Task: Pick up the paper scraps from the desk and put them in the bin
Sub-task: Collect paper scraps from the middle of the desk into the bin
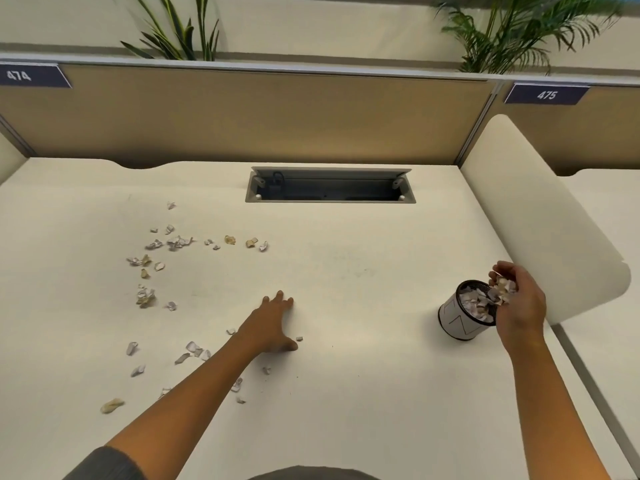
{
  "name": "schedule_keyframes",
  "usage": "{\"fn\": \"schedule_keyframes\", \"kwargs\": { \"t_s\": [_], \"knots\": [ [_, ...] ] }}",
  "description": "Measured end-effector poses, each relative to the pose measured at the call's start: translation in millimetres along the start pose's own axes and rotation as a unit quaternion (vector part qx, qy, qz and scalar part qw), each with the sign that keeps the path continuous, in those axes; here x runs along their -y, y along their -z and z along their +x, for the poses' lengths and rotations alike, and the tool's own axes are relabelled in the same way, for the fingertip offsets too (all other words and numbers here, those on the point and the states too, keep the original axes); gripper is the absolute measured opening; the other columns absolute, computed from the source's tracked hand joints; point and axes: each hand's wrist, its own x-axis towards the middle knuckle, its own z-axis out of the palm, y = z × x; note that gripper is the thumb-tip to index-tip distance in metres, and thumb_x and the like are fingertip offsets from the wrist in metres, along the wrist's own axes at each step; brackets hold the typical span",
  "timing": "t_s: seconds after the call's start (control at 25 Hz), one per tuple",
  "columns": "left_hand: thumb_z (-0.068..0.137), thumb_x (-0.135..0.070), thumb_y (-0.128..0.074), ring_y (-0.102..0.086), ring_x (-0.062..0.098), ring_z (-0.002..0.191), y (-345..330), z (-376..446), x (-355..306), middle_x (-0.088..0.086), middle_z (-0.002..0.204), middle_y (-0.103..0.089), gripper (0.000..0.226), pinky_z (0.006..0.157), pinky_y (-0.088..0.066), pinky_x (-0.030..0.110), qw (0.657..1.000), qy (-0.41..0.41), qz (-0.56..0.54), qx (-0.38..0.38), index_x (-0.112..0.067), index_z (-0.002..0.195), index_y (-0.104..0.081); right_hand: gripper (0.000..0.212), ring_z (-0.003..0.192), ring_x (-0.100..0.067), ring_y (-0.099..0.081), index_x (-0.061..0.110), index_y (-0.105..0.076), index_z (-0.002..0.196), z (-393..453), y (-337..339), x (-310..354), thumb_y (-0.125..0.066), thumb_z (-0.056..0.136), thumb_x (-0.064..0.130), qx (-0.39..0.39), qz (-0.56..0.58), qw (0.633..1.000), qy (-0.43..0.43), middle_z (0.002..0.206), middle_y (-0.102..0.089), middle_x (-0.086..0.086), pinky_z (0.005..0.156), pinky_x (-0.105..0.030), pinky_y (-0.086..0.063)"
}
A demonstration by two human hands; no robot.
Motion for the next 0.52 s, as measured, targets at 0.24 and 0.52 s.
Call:
{"fn": "schedule_keyframes", "kwargs": {
  "t_s": [0.24,0.52],
  "knots": [
    [0.073,-0.042,-0.078,-0.003,0.023,0.151,0.8,-0.8,-0.5,-0.003,0.164,-0.002,0.104,0.119,-0.022,0.037,1.000,-0.003,-0.008,-0.012,-0.023,0.154,-0.015,0.035,0.107,-0.013,-0.064,0.017,-0.067,0.099,6.0,12.6,-3.3,-0.033,0.105,0.025,0.062,0.012,0.998,-0.020,0.105,-0.069,-0.001,0.097,-0.026,-0.046],
    [0.072,-0.044,-0.079,-0.005,0.023,0.151,0.7,-1.1,1.0,-0.003,0.164,-0.002,0.106,0.121,-0.020,0.037,1.000,-0.001,-0.011,-0.012,-0.024,0.154,-0.016,0.014,0.082,-0.012,-0.065,0.028,-0.075,0.084,2.9,20.9,2.0,-0.073,0.084,0.015,0.095,-0.440,0.892,0.046,0.090,-0.073,-0.001,0.066,-0.023,-0.047]
  ]
}}
